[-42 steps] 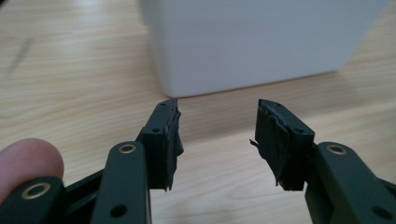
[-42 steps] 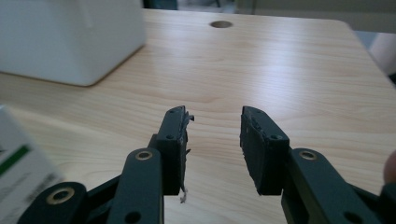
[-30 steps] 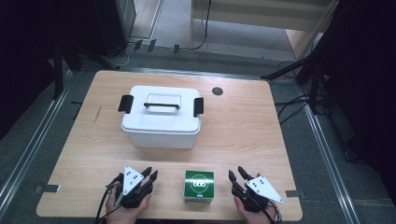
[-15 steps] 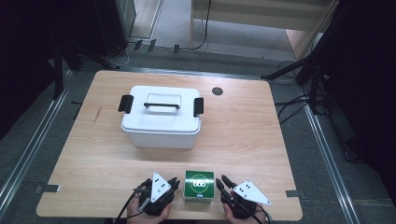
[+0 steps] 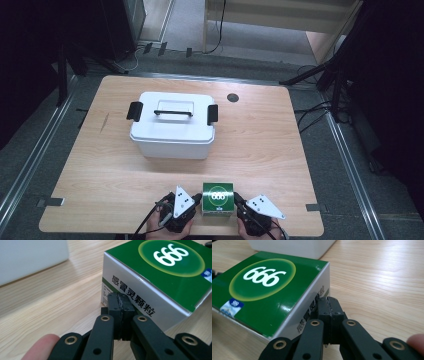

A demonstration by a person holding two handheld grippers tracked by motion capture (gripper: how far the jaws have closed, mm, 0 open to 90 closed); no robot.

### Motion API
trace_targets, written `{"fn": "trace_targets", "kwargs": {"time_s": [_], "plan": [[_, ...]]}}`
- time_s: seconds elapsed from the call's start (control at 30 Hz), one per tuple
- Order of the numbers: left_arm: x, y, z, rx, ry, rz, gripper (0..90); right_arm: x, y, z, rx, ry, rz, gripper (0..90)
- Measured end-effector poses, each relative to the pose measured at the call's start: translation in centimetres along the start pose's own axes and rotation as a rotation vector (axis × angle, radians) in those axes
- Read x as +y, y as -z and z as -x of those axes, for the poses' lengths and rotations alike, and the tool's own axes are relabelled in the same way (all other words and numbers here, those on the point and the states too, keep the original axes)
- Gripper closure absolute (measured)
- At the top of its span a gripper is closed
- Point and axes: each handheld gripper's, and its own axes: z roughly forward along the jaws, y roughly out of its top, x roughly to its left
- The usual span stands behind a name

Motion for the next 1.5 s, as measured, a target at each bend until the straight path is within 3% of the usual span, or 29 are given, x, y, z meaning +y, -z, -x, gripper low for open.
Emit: {"fn": "trace_targets", "kwargs": {"time_s": [0.37,0.43,0.53,0.67,0.8,0.87,0.93,0.97,1.03,1.13,1.17,1.2,1.37,1.4,1.43,1.5], "plan": [[1.0,-1.5,0.8,-0.027,-0.005,-0.005,90.0,-0.2,0.8,1.8,-0.034,-0.056,-0.004,90.0],[1.0,-1.4,0.6,-0.019,0.001,-0.004,86.0,-0.1,0.9,2.0,-0.047,-0.044,-0.008,90.0],[1.0,-1.1,0.0,-0.010,0.006,-0.002,87.3,0.1,0.9,2.0,-0.056,-0.035,0.001,90.0],[1.2,-0.3,-1.9,0.015,0.039,0.011,89.5,1.1,1.3,3.2,-0.097,-0.061,0.031,90.0],[1.5,0.8,-4.8,0.044,0.074,0.033,89.9,2.3,1.5,3.8,-0.108,-0.051,0.043,90.0],[1.6,1.3,-6.3,0.067,0.098,0.031,90.0,3.9,1.3,4.3,-0.101,-0.046,0.054,90.0],[1.7,1.7,-7.7,0.093,0.119,0.035,90.0,4.4,1.2,4.4,-0.096,-0.045,0.056,90.0],[1.8,2.3,-9.2,0.124,0.143,0.035,90.0,5.8,0.8,4.5,-0.092,-0.029,0.067,90.0],[1.9,2.5,-9.9,0.145,0.154,0.036,90.0,6.3,0.7,4.6,-0.088,-0.025,0.065,90.0],[2.0,3.4,-12.2,0.201,0.190,0.040,90.0,8.4,-0.2,4.5,-0.073,-0.003,0.069,90.0],[1.9,3.9,-13.7,0.234,0.227,0.050,90.0,9.4,-0.7,4.4,-0.064,0.008,0.069,90.0],[1.9,3.9,-13.7,0.234,0.227,0.050,90.0,9.4,-0.7,4.4,-0.064,0.008,0.069,90.0],[2.0,5.2,-17.0,0.304,0.284,0.070,90.0,11.7,-2.7,3.9,-0.034,0.040,0.061,90.0],[2.1,5.7,-18.3,0.329,0.302,0.079,90.0,12.5,-3.5,3.7,-0.023,0.050,0.054,90.0],[2.1,5.7,-18.3,0.329,0.302,0.079,90.0,12.5,-3.5,3.7,-0.023,0.050,0.054,90.0],[2.2,6.2,-19.6,0.350,0.327,0.089,90.0,13.4,-4.5,3.4,-0.009,0.058,0.043,90.0]]}}
